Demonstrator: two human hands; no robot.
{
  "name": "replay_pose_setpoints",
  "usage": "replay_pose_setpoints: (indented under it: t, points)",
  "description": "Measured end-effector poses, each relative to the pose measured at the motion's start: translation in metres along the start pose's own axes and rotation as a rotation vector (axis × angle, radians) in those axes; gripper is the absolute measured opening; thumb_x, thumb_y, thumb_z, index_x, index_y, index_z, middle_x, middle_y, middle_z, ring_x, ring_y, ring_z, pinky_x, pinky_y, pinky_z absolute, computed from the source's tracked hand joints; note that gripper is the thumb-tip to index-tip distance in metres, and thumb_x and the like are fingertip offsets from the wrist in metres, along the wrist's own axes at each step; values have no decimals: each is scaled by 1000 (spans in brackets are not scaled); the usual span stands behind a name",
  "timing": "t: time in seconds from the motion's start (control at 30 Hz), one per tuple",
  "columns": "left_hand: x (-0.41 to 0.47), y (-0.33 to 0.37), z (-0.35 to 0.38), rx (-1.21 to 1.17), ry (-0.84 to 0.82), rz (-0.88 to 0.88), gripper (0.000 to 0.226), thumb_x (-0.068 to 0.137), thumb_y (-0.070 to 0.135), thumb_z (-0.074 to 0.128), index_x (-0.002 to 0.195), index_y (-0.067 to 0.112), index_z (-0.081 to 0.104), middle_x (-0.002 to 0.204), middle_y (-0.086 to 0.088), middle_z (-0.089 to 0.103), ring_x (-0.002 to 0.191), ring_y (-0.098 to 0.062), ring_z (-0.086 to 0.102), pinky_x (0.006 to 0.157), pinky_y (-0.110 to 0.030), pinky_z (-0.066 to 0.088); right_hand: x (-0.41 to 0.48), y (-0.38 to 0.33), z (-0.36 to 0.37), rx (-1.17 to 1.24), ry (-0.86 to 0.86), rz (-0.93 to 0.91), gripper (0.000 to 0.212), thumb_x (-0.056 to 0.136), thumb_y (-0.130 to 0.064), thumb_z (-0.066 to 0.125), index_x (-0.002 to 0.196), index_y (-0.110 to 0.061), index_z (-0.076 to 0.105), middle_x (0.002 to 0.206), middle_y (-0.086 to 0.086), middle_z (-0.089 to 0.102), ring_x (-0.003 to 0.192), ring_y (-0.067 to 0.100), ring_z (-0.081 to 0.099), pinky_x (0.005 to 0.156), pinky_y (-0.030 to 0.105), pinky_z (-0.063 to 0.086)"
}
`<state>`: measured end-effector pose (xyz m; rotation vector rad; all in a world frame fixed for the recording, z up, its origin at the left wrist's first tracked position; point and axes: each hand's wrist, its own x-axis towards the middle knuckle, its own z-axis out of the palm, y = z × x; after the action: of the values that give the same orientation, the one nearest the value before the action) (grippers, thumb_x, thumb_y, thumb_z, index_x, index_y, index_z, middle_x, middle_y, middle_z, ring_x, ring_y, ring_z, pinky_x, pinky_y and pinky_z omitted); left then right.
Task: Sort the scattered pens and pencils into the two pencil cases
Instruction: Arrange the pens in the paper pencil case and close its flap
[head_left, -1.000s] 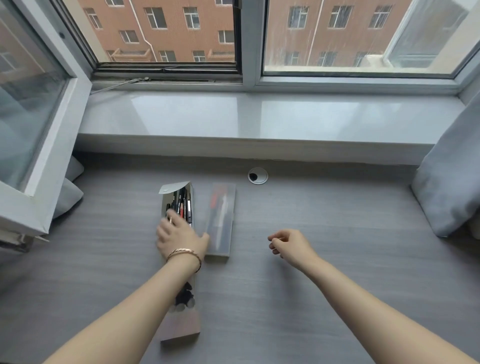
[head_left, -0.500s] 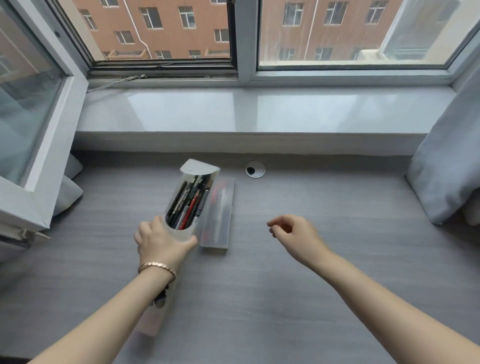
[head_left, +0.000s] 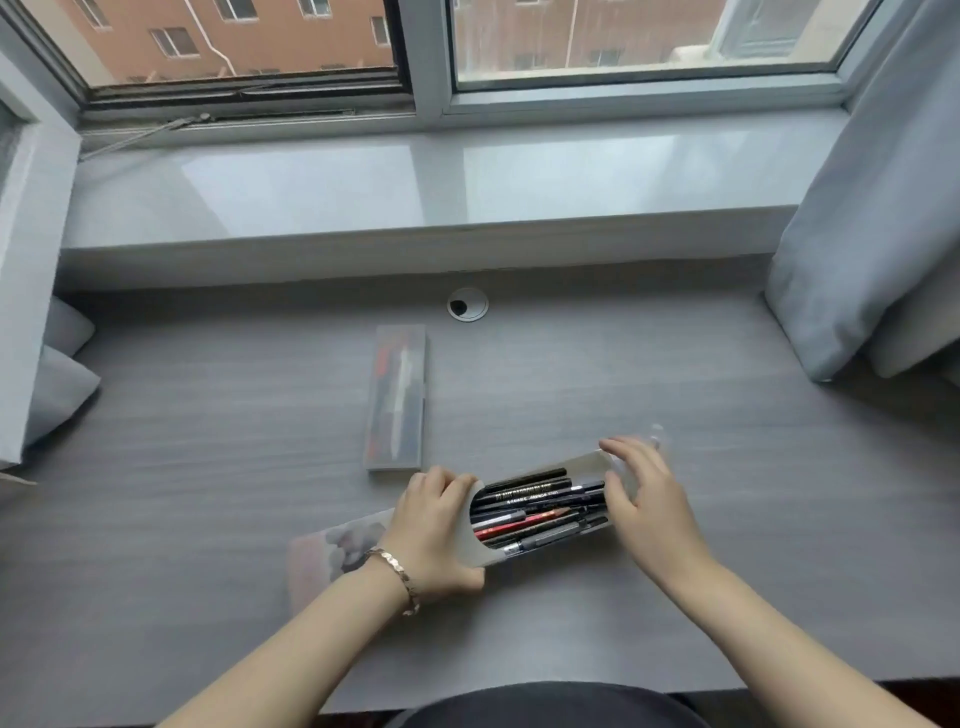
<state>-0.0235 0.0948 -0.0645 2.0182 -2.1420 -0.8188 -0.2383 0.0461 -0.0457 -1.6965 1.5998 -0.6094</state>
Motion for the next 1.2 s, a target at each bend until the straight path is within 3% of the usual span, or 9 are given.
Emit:
replay_pose_setpoints:
  t: [0.13, 0.33, 0.5, 0.63, 0.7, 0.8, 0.93, 1.07, 1.2]
  points:
    - [-3, -7, 7, 29, -110, 29, 90, 47, 51, 53, 130, 19, 43, 120, -3, 44, 107, -22, 41, 98, -28, 37, 8, 21, -14, 64, -54, 277, 28, 87, 0, 48, 109, -5, 64, 113, 10, 63, 105, 20, 59, 89, 20, 39]
    - [-8, -10, 22, 194, 5, 241, 81, 55, 37, 50, 134, 34, 34, 134, -4, 41, 121, -24, 39, 104, -38, 36, 16, 21, -9, -125, -291, 182, 22, 83, -4, 56, 100, -7, 69, 98, 6, 70, 83, 9, 56, 78, 11, 37]
    - [-7, -1, 31, 424, 42, 429, 51, 76, 35, 40, 127, 30, 42, 132, 6, 57, 122, -19, 53, 100, -40, 28, 15, 23, -4, -179, -272, 125, 20, 83, -4, 56, 99, -5, 68, 103, 10, 71, 87, 15, 59, 91, 18, 39]
    - [-7, -6, 32, 516, 79, 379, 44, 95, 45, 20, 126, 26, 43, 127, 6, 61, 124, -22, 51, 102, -42, 26, 15, 26, -4, -211, -255, 105, 15, 83, -5, 58, 93, -5, 69, 97, 11, 72, 80, 16, 58, 109, 46, 32]
    - [-7, -4, 33, 501, 100, 342, 48, 96, 46, 12, 126, 25, 45, 127, 4, 61, 127, -25, 40, 103, -43, 27, 15, 25, -7, -231, -277, 83, 18, 84, -7, 58, 98, -6, 69, 102, 10, 71, 83, 15, 57, 109, 39, 33]
    - [-8, 4, 31, 424, 95, 272, 45, 96, 45, 11, 123, 28, 42, 122, 5, 65, 119, -22, 55, 95, -40, 46, 12, 25, -10, -291, -372, 38, 25, 86, -12, 58, 110, -10, 63, 111, 6, 67, 103, 17, 58, 93, 16, 33]
    - [-6, 6, 26, 393, 87, 246, 42, 85, 45, 30, 122, 31, 41, 120, 9, 66, 109, -19, 64, 89, -34, 52, 8, 27, -9, -281, -456, 59, 29, 82, -16, 63, 111, -13, 61, 113, 4, 66, 108, 17, 59, 91, 23, 42]
    - [-5, 2, 32, 377, 115, 232, 50, 76, 44, 38, 123, 28, 44, 121, 6, 65, 114, -21, 61, 96, -33, 31, 9, 31, -5, -306, -478, 40, 27, 80, -20, 66, 106, -15, 63, 109, 4, 66, 105, 17, 59, 93, 30, 46]
    - [-3, -4, 31, 79, 103, 189, 52, 72, 41, 47, 118, 17, 55, 118, -6, 65, 119, -16, 44, 97, -41, 43, 8, 34, -2, -309, -458, 27, 21, 80, -21, 66, 100, -14, 66, 106, 4, 64, 101, 17, 57, 87, 28, 45]
